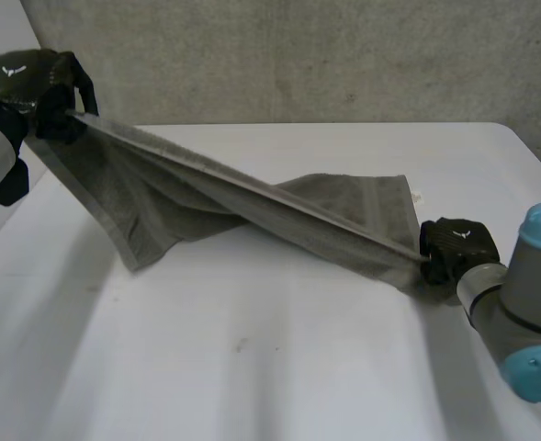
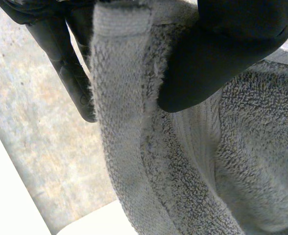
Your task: Fold the laundry
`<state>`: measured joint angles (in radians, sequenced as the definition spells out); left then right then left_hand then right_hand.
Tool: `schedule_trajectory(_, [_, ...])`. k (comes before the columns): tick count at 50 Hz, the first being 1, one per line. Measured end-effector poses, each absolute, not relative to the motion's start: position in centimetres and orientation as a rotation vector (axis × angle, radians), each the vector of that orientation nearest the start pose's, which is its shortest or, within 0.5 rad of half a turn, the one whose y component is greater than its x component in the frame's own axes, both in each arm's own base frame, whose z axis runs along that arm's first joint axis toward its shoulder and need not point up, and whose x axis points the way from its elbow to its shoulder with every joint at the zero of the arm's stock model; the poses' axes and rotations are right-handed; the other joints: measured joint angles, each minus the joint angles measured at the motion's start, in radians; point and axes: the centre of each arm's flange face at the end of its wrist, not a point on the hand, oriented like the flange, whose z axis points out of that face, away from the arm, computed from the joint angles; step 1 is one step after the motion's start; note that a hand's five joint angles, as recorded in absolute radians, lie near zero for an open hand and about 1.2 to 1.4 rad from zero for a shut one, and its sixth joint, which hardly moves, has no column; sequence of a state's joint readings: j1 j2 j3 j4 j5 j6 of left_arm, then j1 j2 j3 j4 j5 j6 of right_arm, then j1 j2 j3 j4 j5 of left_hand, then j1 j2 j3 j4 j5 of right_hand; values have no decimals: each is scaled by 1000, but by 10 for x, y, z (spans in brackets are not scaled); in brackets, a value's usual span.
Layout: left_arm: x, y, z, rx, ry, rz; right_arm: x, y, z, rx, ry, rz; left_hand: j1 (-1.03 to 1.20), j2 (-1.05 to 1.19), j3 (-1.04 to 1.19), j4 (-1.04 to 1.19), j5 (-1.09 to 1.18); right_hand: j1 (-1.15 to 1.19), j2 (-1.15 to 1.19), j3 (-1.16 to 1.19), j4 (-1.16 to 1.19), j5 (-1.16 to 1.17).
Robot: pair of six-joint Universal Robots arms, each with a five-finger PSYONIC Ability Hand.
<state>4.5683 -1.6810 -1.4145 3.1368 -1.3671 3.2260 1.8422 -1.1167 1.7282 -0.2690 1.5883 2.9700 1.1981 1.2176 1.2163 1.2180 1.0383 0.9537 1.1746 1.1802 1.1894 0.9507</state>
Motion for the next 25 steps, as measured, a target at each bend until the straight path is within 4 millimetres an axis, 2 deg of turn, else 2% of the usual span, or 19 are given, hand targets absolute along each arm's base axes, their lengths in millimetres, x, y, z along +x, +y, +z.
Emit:
schedule_trajectory(5, [-195, -307, 310, 508, 2303, -2345, 206, -292, 143, -561, 2495, -1665, 0, 0, 0, 0, 0, 0, 0, 0, 0, 12])
schedule_trajectory(12, [-194, -301, 293, 517, 2370, -2277, 195, -292, 189, -612, 2445, -1667, 0, 0, 0, 0, 0, 7, 0, 0, 1, 30])
schedule_trajectory(14, [-193, -296, 287, 525, 2398, -2237, 191, -283, 222, -740, 2423, -1707, 0, 0, 0, 0, 0, 7, 0, 0, 3, 32])
schedule_trajectory(17, [-189, -291, 278, 550, 2420, -2166, 184, -274, 247, -884, 2422, -1758, 0, 0, 0, 0, 0, 7, 0, 0, 3, 32])
schedule_trajectory(18, [-189, -291, 278, 550, 2420, -2166, 184, -274, 247, -884, 2422, -1758, 0, 0, 0, 0, 0, 7, 0, 0, 3, 32])
schedule_trajectory(21, [-175, -271, 257, 682, 2443, -1927, 167, -254, 281, -1211, 2453, -1837, 0, 0, 0, 0, 0, 7, 0, 0, 3, 33])
schedule_trajectory(25, [-169, -247, 240, 842, 2468, -1736, 159, -238, 293, -1451, 2478, -1821, 0, 0, 0, 0, 0, 7, 0, 0, 3, 33])
